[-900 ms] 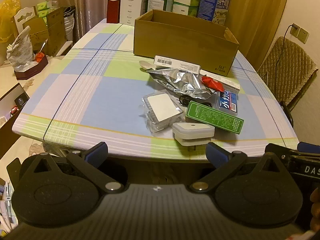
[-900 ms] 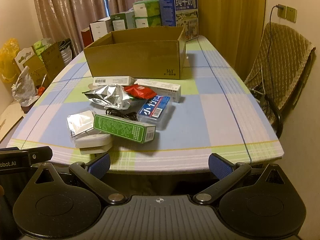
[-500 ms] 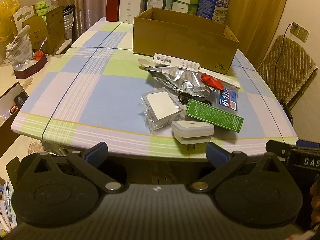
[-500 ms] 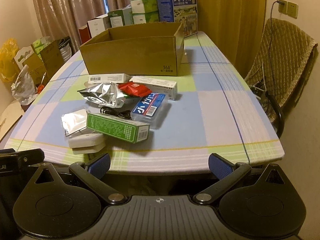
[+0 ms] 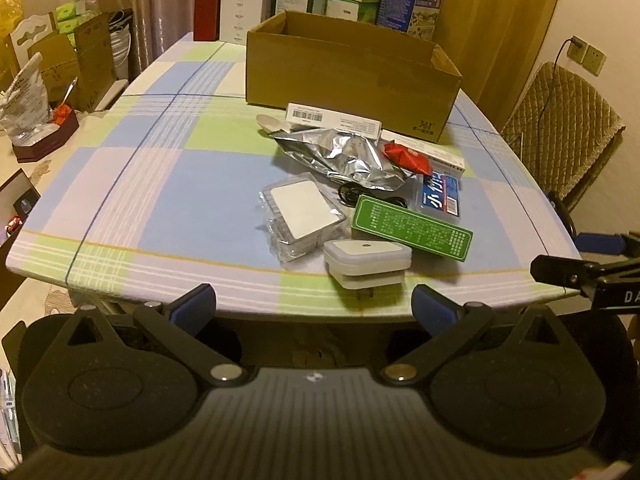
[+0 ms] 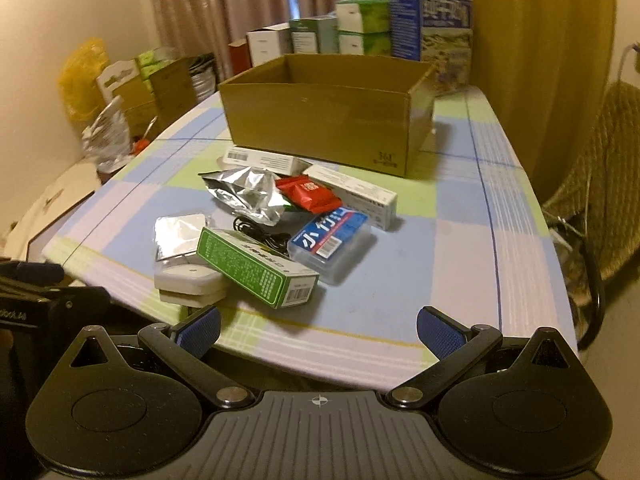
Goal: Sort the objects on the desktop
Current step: 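Move both tools toward the items on the table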
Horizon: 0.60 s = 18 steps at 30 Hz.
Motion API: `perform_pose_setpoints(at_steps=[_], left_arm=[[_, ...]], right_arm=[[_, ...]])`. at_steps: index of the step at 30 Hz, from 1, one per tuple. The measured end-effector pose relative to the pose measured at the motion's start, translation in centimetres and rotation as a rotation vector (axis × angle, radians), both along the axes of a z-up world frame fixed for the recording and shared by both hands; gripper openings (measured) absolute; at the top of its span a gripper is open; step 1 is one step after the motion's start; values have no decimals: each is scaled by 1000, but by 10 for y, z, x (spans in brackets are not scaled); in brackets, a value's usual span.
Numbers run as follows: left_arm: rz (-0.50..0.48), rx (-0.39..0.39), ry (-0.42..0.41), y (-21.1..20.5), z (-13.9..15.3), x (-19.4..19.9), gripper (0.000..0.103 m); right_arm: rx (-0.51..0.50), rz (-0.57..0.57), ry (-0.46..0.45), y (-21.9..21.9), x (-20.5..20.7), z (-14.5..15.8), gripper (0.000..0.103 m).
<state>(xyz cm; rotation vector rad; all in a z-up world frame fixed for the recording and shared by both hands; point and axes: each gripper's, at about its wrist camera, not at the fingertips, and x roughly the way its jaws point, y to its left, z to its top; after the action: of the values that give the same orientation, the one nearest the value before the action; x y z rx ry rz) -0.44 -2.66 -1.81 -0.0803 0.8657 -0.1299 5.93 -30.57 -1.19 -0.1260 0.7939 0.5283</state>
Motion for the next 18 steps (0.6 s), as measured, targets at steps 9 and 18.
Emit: perform_pose_setpoints(at_steps=[9, 18], left_arm=[[-46, -13, 14, -14, -9, 11, 102], [-77, -16, 26, -28, -22, 26, 97]], right_arm=[[-107, 156, -83, 17, 0, -5, 101], [-220, 306, -159, 31, 6, -20, 101]])
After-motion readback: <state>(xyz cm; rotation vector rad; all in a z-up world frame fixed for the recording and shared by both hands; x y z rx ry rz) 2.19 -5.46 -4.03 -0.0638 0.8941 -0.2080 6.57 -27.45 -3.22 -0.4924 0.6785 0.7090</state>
